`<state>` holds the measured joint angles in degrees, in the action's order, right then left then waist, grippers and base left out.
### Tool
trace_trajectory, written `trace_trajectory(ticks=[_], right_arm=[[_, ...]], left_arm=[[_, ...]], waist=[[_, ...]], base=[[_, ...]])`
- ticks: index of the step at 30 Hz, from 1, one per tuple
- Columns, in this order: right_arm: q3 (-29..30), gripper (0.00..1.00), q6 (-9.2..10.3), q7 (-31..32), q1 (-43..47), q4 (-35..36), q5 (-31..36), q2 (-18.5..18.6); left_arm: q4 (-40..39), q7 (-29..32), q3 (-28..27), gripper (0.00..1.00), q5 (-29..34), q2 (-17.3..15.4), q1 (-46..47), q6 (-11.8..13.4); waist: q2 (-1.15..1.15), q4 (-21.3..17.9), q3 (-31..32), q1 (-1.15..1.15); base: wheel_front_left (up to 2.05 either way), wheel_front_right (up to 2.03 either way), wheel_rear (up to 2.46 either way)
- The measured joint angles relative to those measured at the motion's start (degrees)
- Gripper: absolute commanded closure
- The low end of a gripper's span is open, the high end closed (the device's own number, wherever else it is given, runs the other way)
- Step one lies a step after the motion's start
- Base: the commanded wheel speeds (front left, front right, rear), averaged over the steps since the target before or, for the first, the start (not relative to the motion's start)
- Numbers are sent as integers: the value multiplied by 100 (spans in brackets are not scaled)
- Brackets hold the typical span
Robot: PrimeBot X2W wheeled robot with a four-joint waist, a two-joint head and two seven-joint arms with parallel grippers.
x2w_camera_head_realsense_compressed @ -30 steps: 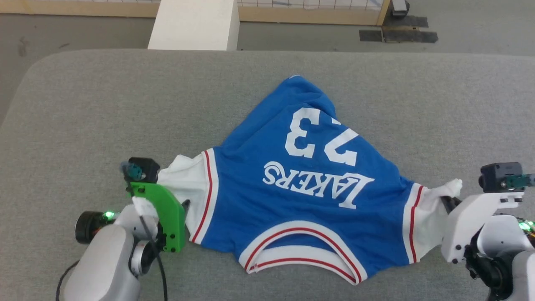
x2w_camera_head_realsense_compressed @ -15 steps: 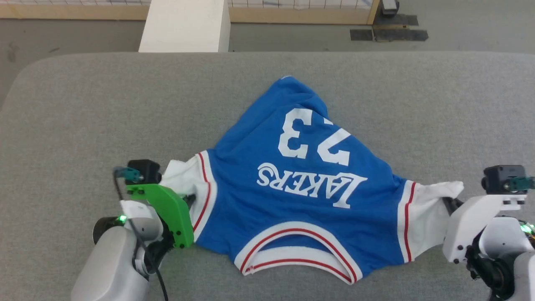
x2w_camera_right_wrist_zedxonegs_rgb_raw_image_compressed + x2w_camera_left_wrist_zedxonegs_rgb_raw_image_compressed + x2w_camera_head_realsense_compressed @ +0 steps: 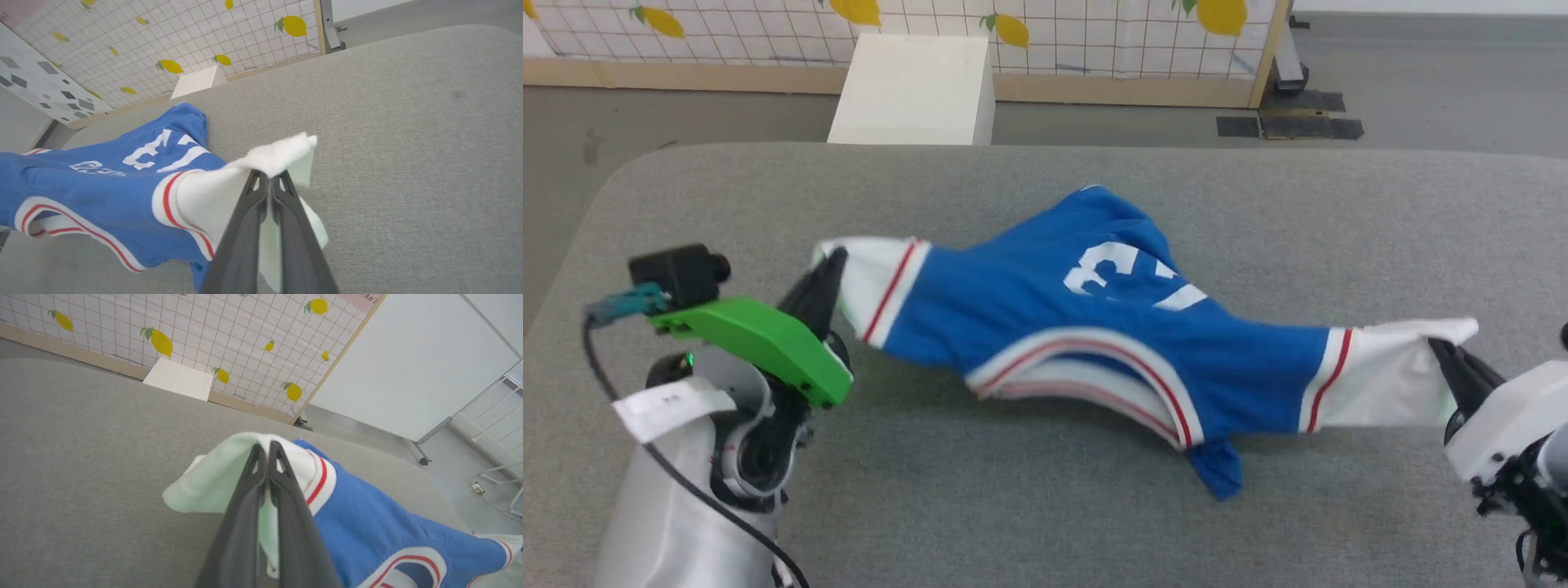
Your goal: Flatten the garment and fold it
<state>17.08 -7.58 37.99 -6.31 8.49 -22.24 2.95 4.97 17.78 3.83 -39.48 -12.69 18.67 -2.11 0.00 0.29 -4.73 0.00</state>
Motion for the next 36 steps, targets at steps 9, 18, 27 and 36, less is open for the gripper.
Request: trace_trajectory(ticks=[9, 18, 27, 36], right_arm=[[66, 100, 1, 420, -2140, -42, -521, -2], [-44, 100, 1, 614, -5473, -1573, 299, -16], [99, 100, 0, -657, -7862, -3179, 971, -15], [142, 100, 0, -1065, -7847, -3866, 1127, -15]], left_arm=[[-132, 259, -165, 100, 24, -314, 1729, 158], [1335, 371, 98, 100, 903, -933, 4409, 287], [1952, -455, 276, 100, 1512, -1047, 6093, 417], [2839, -1166, 280, 100, 1439, -1036, 6287, 4]], waist=[[0, -53, -238, 0], [0, -153, -947, 1], [0, -234, -1787, 1], [0, -196, -2195, 1]], base=[[0, 0, 0], [0, 0, 0], [0, 0, 0], [0, 0, 0]])
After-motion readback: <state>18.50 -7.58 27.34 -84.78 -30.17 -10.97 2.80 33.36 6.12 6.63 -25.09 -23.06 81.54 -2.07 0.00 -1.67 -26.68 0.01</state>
